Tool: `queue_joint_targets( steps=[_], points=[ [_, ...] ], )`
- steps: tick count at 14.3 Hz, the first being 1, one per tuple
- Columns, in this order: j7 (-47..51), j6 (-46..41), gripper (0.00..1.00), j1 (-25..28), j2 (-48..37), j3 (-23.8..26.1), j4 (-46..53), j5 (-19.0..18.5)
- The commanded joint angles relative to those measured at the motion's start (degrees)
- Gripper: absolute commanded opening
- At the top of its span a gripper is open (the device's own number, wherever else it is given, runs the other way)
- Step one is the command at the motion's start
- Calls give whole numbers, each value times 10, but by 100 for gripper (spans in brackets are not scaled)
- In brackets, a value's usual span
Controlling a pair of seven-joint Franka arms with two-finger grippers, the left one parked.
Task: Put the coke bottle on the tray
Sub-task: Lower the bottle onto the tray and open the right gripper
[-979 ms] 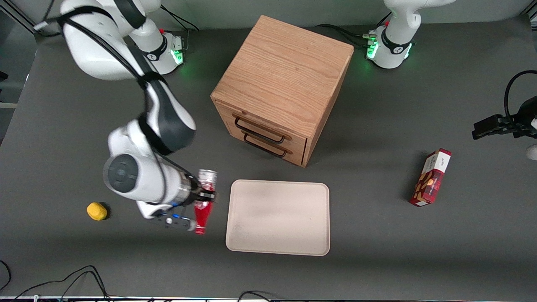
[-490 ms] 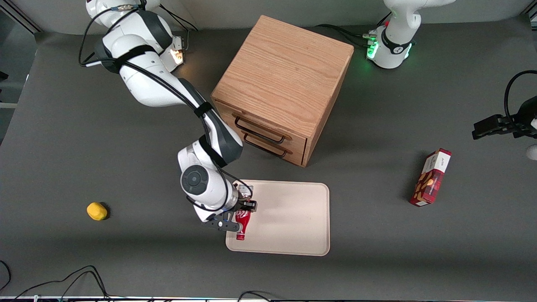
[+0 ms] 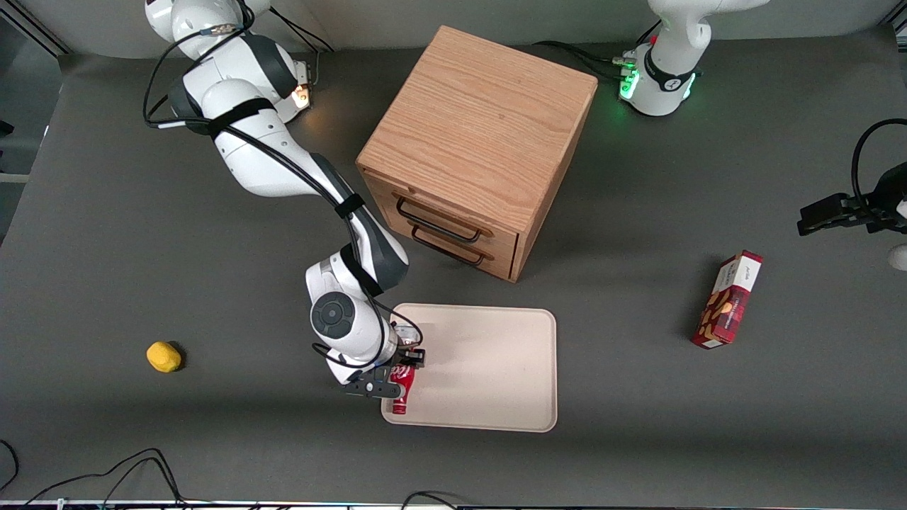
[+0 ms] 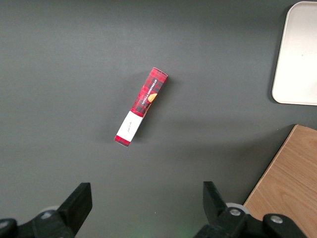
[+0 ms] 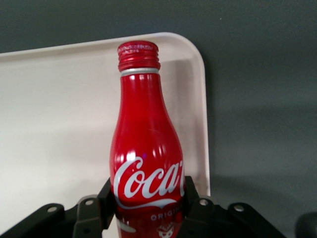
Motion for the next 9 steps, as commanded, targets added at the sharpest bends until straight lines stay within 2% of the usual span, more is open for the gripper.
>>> queue_joint_targets(
  steps=[1, 2, 9],
  points=[
    [-8, 8, 49, 7, 10, -7, 19, -8],
    [-8, 9, 98, 8, 10, -7, 14, -9],
    [-6, 17, 100, 7, 5, -7, 10, -19]
  ],
)
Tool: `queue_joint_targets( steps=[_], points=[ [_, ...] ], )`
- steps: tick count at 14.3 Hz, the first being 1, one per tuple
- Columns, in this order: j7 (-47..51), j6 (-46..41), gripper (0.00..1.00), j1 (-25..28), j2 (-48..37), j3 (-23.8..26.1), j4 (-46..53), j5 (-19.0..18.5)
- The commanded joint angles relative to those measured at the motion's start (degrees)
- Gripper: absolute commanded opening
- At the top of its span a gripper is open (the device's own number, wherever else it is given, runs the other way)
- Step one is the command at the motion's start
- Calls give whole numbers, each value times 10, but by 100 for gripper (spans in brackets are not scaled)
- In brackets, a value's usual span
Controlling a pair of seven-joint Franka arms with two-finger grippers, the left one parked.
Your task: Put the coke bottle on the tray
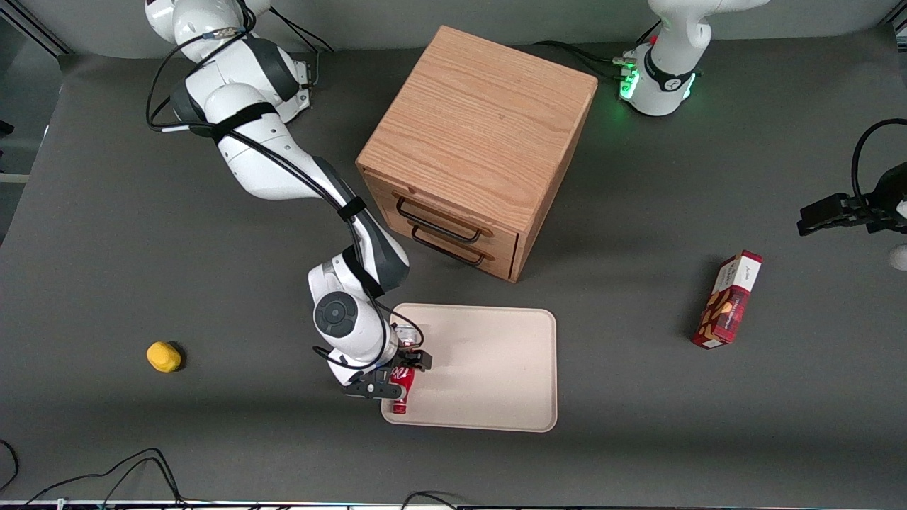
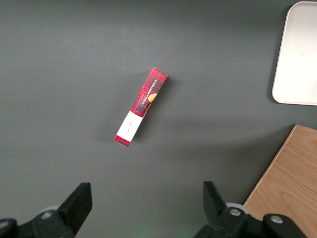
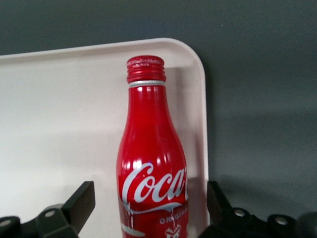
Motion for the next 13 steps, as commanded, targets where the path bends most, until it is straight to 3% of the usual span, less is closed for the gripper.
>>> queue_joint_targets(
  steps=[1, 6, 13],
  points=[
    [-3, 0, 100, 5, -2, -7, 10, -8],
    [-3, -77, 100, -2, -90, -6, -30, -8],
    [-26, -183, 100, -66, -386, 3, -315, -7]
  ],
)
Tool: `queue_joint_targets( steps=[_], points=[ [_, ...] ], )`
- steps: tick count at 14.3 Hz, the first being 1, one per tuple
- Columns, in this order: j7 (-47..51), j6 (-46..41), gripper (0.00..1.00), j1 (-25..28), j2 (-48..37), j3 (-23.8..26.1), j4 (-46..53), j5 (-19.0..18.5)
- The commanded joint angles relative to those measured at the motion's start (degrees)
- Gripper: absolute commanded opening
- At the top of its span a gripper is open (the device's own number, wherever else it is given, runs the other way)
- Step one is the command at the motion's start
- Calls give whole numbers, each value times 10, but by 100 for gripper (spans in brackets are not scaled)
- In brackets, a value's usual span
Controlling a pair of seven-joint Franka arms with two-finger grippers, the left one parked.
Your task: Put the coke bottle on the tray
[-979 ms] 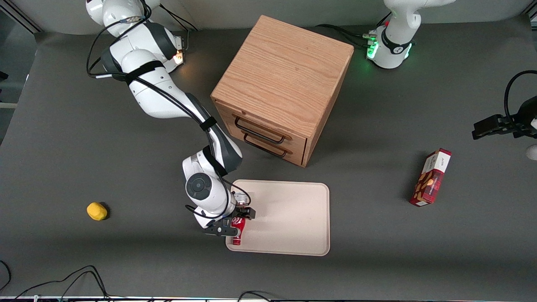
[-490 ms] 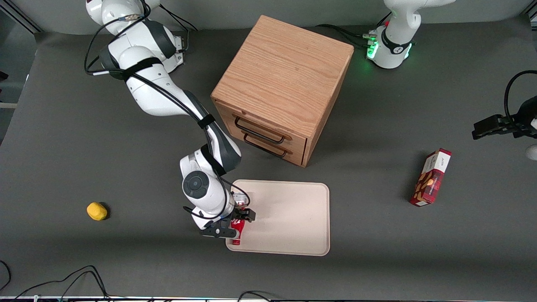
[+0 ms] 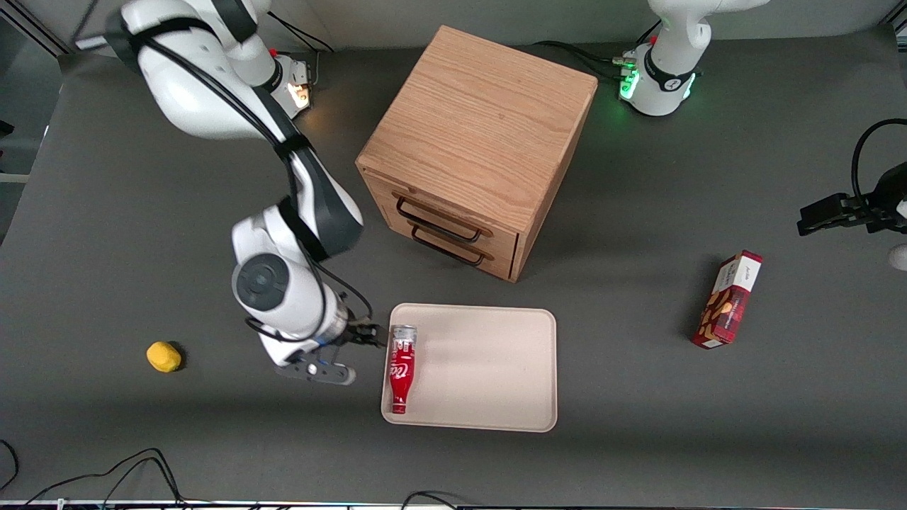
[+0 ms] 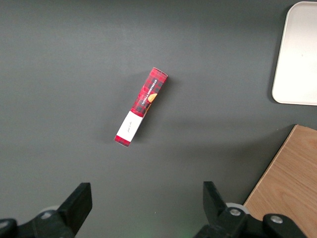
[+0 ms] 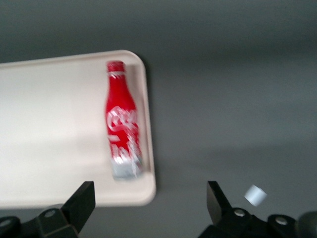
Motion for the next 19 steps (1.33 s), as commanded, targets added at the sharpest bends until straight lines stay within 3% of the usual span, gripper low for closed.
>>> queue_joint_targets(
  steps=[1, 6, 9, 12, 16, 18, 19],
  points=[
    [-54, -43, 100, -44, -156, 8, -161, -2],
    [-202, -232, 100, -130, -261, 11, -169, 1],
    [-269, -262, 100, -195, -320, 11, -168, 2],
    [-265, -265, 100, -216, -342, 6, -152, 2],
    [-263, -275, 100, -219, -339, 6, -136, -3],
    [-260, -276, 100, -192, -336, -3, -142, -5],
    [-257, -277, 100, -164, -337, -39, -142, -5]
  ],
)
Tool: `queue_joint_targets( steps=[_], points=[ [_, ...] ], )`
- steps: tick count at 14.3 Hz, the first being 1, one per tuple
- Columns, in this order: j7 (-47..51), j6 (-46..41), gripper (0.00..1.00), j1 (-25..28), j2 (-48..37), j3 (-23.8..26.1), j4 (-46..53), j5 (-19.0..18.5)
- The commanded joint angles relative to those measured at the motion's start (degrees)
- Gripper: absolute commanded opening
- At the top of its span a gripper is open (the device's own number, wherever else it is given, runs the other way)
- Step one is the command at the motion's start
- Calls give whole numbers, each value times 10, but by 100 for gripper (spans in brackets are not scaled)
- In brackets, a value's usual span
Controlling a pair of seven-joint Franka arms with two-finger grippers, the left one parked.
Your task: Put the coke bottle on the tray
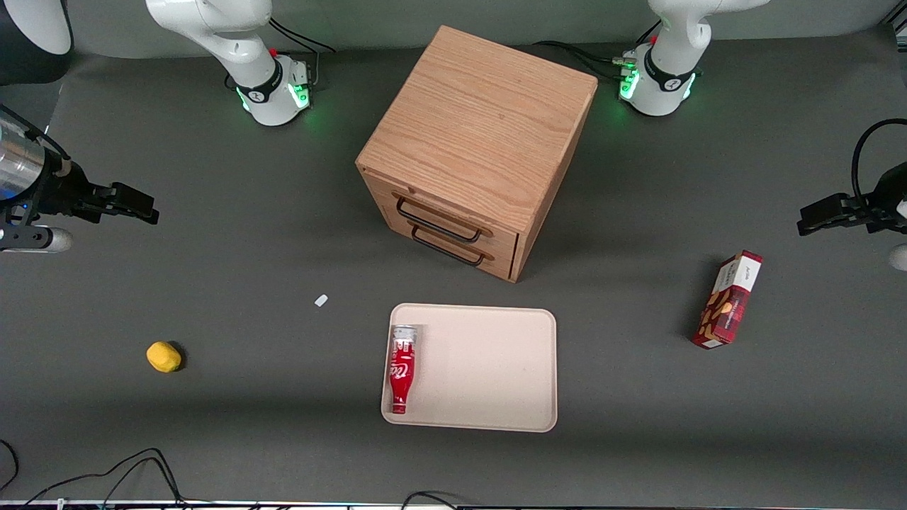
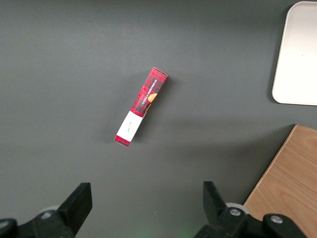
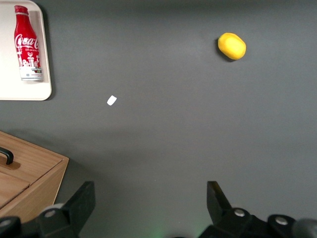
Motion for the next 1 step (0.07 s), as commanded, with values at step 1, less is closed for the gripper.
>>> queue_joint_targets(
  steps=[1],
  points=[
    [3, -16, 100, 61, 1, -61, 3, -3]
  ],
)
